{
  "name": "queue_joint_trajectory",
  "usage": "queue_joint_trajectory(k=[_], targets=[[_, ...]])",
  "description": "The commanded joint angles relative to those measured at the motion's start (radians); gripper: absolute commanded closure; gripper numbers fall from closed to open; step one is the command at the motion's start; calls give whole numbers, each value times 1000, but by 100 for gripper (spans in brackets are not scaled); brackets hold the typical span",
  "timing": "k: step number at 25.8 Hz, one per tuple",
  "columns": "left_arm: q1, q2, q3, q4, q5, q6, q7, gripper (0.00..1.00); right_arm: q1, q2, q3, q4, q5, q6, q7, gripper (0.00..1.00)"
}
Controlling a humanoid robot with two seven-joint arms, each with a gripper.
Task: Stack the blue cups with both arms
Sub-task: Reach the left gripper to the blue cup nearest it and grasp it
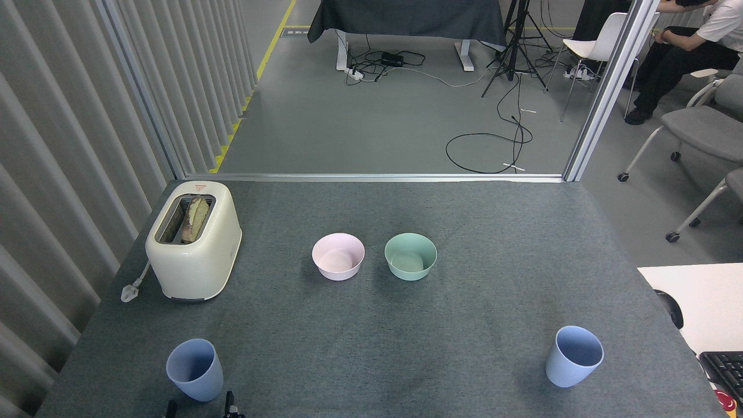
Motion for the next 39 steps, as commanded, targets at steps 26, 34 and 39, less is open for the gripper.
queue_joint_trajectory(k=[26,34,39], targets=[[-133,5,9,137,23,1,-2,0,0,0,26,4,15,20,-2,0],[-164,9,12,186,23,4,0,1,0,0,27,4,15,20,-2,0],[-165,15,9,183,22,10,-2,29,0,0,27,6,15,20,-2,0]])
